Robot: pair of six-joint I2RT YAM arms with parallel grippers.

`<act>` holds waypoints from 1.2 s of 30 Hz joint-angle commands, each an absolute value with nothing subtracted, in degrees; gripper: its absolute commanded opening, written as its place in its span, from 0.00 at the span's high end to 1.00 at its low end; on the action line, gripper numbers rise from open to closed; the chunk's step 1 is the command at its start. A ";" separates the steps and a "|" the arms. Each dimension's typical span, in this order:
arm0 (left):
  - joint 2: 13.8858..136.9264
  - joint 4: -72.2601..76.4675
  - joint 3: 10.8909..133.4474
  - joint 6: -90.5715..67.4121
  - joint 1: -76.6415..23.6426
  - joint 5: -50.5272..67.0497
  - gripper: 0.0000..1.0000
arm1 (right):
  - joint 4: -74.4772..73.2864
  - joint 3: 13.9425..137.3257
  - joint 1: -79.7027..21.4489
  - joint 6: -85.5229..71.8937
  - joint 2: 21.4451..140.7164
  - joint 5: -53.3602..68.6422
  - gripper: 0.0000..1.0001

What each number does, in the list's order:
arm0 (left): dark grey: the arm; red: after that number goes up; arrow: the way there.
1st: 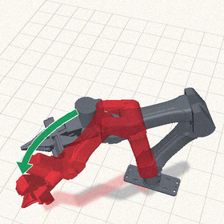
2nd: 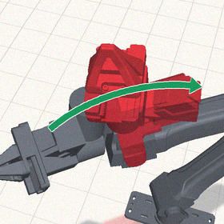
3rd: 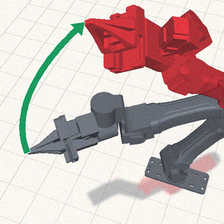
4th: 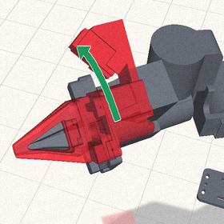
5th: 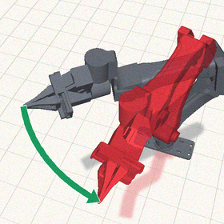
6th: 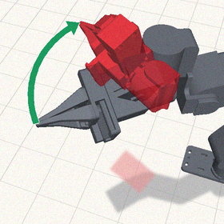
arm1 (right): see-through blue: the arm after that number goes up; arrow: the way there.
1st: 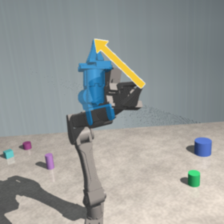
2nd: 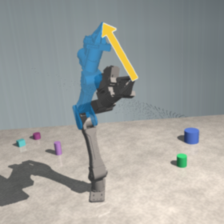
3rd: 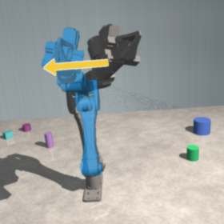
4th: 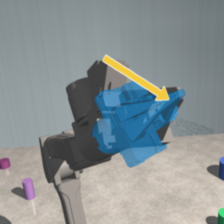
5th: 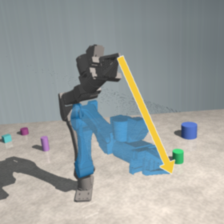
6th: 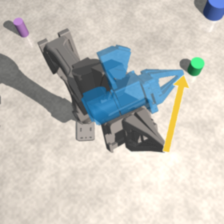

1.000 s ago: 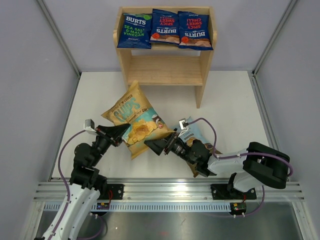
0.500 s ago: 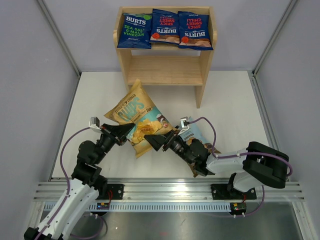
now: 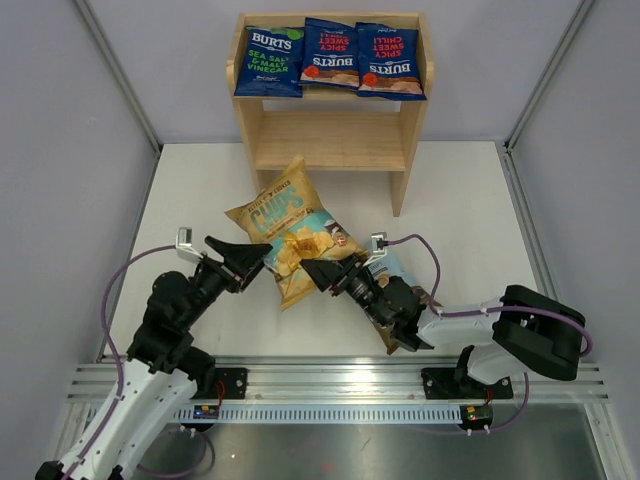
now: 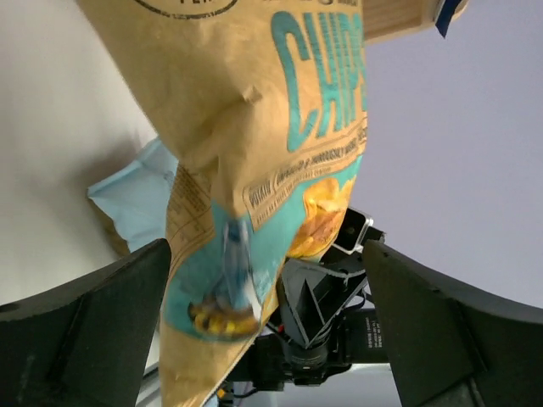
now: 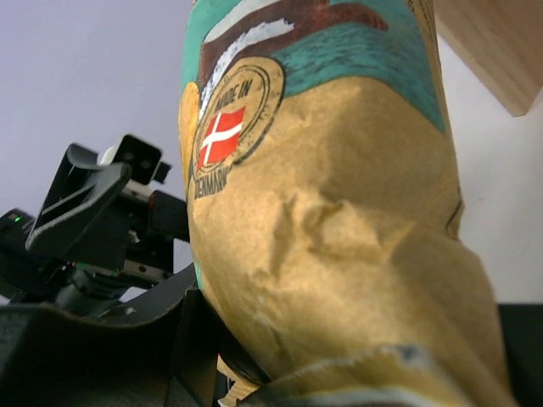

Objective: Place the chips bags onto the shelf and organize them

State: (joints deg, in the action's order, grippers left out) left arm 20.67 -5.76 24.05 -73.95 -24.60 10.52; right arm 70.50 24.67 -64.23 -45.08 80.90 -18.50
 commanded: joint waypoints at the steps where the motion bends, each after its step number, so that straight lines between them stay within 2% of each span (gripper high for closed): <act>1: 20.48 -20.52 30.93 -60.41 -24.87 2.23 0.01 | 75.94 23.74 -61.36 -47.98 77.70 -22.68 0.66; 8: 24.43 -30.93 39.71 -47.23 -24.87 -0.35 0.01 | 70.06 25.04 -52.75 -52.12 74.53 -19.78 0.67; 14: 26.72 -40.59 51.91 -34.91 -24.87 1.50 0.01 | 62.59 29.35 -48.08 -54.14 73.30 -24.51 0.67; 21: 26.81 -52.37 64.94 -19.44 -24.87 -4.73 0.01 | 62.40 37.78 -43.60 -55.98 81.46 -26.36 0.67; 25: 21.81 -50.37 61.80 -16.70 -24.87 -13.78 0.01 | 61.44 44.88 -41.49 -57.56 86.47 -27.07 0.68; 36: 8.09 -45.35 49.57 -20.30 -24.87 -22.59 0.01 | 47.93 65.55 -39.81 -62.65 102.82 -28.91 0.69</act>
